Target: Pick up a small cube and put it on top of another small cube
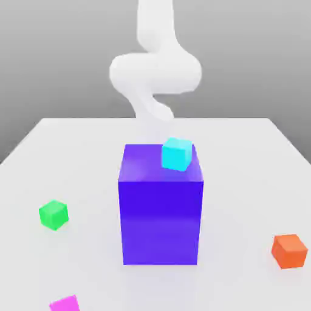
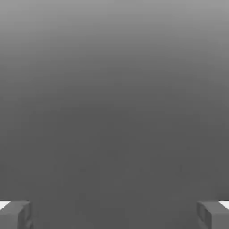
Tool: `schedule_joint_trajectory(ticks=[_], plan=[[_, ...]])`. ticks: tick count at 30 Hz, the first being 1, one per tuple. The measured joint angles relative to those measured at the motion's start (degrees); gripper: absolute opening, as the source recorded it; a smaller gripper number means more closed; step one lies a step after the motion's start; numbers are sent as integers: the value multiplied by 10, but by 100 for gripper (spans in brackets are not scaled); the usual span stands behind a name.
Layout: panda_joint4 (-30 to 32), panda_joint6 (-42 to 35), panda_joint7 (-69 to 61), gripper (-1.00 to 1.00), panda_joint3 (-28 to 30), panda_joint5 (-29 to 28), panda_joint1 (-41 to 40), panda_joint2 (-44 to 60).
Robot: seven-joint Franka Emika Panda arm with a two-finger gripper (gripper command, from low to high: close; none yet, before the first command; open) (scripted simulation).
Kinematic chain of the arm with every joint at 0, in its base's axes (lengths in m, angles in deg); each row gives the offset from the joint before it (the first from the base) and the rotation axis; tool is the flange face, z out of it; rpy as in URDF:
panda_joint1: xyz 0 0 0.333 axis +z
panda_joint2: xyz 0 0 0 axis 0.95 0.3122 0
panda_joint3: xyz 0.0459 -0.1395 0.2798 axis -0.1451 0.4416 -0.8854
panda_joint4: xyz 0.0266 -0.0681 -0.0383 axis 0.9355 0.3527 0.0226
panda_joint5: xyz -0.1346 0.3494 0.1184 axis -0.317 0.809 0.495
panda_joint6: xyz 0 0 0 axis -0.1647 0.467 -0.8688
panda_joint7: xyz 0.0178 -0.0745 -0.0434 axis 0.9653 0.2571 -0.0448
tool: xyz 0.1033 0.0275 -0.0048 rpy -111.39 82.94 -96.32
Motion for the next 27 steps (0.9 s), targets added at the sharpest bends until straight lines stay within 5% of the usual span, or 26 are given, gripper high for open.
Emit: schedule_joint_trajectory(ticks=[18, 27], plan=[[-23, 101, 291, 0, -18, -46, -116, 378], [-33, 153, 402, 0, 3, -22, -136, 562]])
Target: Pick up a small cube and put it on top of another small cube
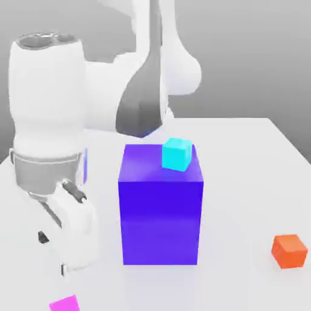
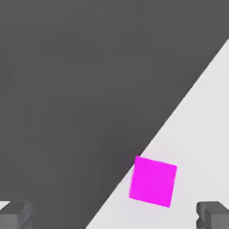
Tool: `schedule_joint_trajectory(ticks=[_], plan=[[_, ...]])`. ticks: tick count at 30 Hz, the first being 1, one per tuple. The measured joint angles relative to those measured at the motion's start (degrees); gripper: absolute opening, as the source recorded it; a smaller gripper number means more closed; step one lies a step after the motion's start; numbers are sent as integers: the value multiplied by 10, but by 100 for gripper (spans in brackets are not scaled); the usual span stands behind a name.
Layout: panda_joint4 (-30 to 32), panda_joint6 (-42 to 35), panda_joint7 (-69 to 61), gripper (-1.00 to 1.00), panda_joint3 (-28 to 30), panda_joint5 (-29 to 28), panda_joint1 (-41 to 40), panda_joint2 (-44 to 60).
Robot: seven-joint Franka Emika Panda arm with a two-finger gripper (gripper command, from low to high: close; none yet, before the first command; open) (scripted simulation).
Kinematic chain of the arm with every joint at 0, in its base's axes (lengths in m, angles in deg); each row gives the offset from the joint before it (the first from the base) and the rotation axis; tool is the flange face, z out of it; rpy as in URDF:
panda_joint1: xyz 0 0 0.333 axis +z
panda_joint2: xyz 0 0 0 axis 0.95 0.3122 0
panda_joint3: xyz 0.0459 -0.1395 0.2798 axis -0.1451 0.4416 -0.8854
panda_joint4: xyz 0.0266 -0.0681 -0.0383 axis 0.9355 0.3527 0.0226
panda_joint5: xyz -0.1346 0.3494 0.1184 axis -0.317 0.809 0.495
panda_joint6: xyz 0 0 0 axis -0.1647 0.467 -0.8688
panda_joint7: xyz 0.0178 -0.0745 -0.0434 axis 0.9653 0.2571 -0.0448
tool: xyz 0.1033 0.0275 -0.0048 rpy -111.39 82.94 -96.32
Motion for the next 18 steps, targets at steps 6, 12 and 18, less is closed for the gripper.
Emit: schedule_joint_trajectory(ticks=[6, 12, 18], plan=[[-16, 62, 30, 0, 5, 26, -9, 123], [-23, 88, 31, -100, 6, 26, -9, 157], [-12, 48, 31, -100, 5, 27, -9, 105]])
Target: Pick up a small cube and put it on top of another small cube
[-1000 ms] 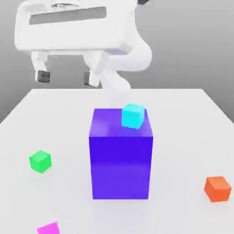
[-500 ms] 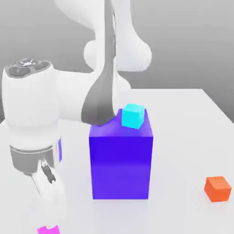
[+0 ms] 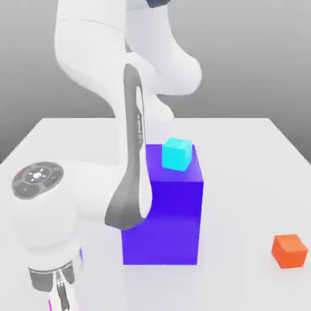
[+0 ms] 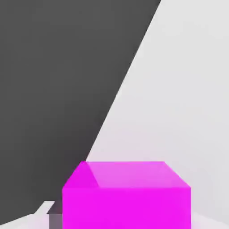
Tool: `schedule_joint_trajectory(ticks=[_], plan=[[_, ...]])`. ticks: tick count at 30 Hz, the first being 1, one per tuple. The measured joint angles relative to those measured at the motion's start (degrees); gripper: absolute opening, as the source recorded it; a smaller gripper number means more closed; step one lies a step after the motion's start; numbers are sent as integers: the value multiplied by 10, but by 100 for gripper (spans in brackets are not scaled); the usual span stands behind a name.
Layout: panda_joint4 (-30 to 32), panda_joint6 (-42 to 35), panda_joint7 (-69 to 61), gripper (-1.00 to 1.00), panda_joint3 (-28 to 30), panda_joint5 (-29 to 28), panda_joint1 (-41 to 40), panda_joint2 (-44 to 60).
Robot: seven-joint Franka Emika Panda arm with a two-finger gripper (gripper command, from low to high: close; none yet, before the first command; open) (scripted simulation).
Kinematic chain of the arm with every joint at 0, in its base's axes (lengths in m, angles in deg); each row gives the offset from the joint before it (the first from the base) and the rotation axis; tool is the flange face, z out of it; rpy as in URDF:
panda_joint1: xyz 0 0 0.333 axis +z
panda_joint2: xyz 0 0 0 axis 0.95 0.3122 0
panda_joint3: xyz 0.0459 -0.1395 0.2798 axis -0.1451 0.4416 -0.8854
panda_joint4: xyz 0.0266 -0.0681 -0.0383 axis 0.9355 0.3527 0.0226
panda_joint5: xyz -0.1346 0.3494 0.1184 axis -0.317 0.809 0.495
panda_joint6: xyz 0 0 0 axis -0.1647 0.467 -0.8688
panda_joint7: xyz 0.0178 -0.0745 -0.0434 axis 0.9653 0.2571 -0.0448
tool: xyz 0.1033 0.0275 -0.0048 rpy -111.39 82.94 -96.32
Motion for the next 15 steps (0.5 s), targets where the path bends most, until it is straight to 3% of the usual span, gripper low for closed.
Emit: schedule_joint_trajectory(ticks=[10, 15], plan=[[179, -12, 74, -100, 93, -23, -57, -188], [282, -4, 130, -100, 130, -50, -131, -285]])
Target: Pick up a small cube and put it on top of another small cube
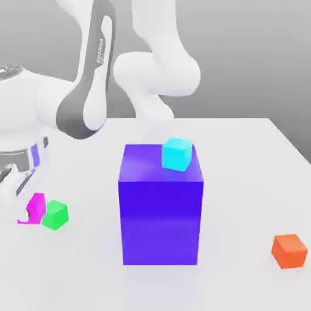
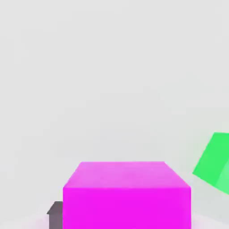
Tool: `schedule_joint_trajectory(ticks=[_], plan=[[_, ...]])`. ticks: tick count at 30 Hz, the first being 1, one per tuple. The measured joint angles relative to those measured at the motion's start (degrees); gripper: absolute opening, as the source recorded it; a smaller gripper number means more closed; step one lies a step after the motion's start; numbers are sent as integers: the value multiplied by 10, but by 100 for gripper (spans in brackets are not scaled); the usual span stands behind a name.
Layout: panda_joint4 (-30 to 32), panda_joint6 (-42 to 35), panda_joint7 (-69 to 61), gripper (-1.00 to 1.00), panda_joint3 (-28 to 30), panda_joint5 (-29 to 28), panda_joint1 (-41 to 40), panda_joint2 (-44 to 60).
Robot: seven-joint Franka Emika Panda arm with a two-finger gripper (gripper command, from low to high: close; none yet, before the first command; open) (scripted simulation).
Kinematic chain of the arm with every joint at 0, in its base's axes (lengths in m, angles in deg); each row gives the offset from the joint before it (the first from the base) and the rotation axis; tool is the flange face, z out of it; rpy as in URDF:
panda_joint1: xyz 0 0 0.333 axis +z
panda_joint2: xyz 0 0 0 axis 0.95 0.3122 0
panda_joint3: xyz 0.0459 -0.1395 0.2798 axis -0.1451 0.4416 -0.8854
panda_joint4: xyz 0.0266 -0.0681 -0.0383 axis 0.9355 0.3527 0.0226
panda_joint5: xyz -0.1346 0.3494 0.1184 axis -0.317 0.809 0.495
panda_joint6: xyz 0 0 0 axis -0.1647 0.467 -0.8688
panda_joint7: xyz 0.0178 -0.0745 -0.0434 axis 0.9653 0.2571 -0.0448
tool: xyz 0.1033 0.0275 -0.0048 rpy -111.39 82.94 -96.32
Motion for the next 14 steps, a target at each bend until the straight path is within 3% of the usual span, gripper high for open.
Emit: schedule_joint_trajectory(ticks=[4, 8, 11, 12, 14], plan=[[78, 11, 37, -100, 20, -14, -41, -70], [91, 76, 20, -100, 27, 19, -39, -17], [89, 134, -20, -100, 13, 75, -38, 45], [89, 146, -28, 100, 8, 88, -39, 58], [89, 146, -28, 100, 8, 88, -39, 58]])
